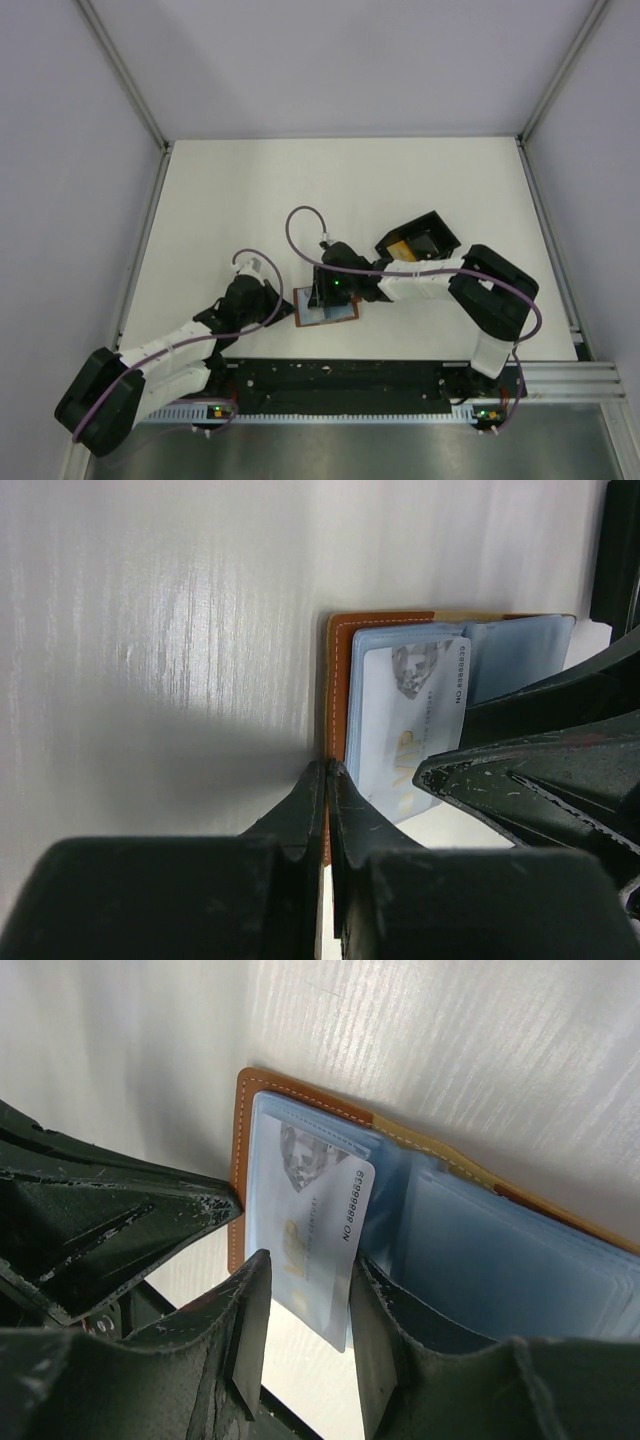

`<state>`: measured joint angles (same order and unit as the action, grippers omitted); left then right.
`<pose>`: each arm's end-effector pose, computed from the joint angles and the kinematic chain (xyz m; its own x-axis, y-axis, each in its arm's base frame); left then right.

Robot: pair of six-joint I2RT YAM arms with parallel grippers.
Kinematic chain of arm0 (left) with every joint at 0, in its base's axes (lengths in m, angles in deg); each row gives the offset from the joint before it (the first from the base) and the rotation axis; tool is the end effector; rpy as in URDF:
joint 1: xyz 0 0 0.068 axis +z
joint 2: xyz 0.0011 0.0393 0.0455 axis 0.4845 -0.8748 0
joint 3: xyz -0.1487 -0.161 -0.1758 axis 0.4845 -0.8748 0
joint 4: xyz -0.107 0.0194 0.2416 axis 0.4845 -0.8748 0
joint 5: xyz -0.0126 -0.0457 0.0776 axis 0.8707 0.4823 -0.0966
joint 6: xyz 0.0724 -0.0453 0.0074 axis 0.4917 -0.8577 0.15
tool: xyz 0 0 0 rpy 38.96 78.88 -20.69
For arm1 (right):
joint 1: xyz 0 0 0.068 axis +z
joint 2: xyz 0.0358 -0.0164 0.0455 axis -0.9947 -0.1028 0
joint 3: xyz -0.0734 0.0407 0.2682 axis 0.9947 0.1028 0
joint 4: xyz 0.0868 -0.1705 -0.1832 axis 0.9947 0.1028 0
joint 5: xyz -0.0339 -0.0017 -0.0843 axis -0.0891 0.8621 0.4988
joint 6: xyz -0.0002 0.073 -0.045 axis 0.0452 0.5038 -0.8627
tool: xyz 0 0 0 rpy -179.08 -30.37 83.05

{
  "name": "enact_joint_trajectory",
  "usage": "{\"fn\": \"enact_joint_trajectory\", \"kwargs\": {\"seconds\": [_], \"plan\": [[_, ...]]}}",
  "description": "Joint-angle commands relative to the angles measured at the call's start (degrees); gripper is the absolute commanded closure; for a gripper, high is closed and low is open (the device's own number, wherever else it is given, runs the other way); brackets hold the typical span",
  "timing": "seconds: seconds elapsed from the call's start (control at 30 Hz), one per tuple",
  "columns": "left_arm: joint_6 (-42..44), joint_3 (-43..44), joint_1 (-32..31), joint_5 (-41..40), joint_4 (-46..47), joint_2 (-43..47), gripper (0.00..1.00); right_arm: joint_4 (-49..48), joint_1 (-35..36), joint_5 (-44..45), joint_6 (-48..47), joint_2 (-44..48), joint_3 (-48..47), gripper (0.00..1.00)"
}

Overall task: Put the credit cards into the card holder
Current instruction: Insert the credit card into the card holder.

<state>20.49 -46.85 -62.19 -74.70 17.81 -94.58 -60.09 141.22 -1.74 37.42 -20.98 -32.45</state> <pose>0.1571 -0.1133 0.1044 -0.8072 -0.4657 -0.3629 -0.1039 0.7171 -0.6892 0.1990 0.3256 0.1258 -0.9272 -0.0651 -0.3689 -0.2779 0.7800 0.5607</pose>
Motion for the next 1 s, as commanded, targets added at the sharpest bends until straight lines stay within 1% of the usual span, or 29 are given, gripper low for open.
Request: {"fn": "enact_joint_trajectory", "kwargs": {"seconds": [0.0, 0.1, 0.13, 0.27, 0.37, 0.5, 0.6, 0.67, 0.8, 0.9, 0.93, 0.97], "plan": [[-0.3, -1.0, -0.2, 1.9, 5.3, 0.9, 0.97, -0.1, 2.2, -3.5, -1.6, -0.9, -3.2, 0.64], [-0.2, -1.0, -0.3, 1.9, 5.3, 1.0, 0.98, -0.1, 2.3, -5.7, -2.0, -1.9, -4.1, 0.64], [-0.2, -1.0, -0.3, 1.9, 5.3, 1.0, 0.98, -1.8, 2.4, -6.7, -2.0, -2.2, -4.2, 0.65], [-0.4, -1.1, -0.3, 2.2, 5.7, 1.0, 0.98, -1.2, 2.5, -8.4, -0.8, -3.4, -5.5, 0.65], [-1.1, -1.5, -0.3, 2.1, 6.0, 1.4, 0.99, -2.1, 2.5, -8.7, 3.4, -3.7, -4.6, 0.65], [-1.5, -1.9, -0.5, 1.8, 6.3, 1.8, 1.00, -7.0, 2.4, -11.0, 8.4, -4.7, -2.5, 0.64], [-1.5, -1.7, -0.5, 1.1, 5.1, 2.5, 1.00, -4.6, 2.2, -7.1, 7.4, -3.6, -2.2, 0.62], [-1.4, -1.7, -0.5, 0.5, 3.7, 3.4, 1.00, -2.5, 1.4, -3.7, 4.8, -1.7, -2.3, 0.60], [-0.9, -1.2, -0.5, -1.6, 0.1, 5.7, 1.00, 0.9, 0.5, 2.4, -1.0, 4.4, -1.8, 0.56], [-0.2, -0.3, -0.5, -2.7, -1.9, 6.8, 1.00, 2.6, 0.4, 6.3, -5.1, 9.2, -1.3, 0.51], [0.1, 0.1, -0.5, -2.6, -2.2, 6.8, 1.00, 4.3, 0.3, 8.8, -5.9, 11.0, -1.2, 0.48], [0.3, 0.4, -0.5, -2.5, -2.4, 6.8, 0.99, 5.5, 0.1, 10.3, -6.9, 12.3, -0.9, 0.47]]}}
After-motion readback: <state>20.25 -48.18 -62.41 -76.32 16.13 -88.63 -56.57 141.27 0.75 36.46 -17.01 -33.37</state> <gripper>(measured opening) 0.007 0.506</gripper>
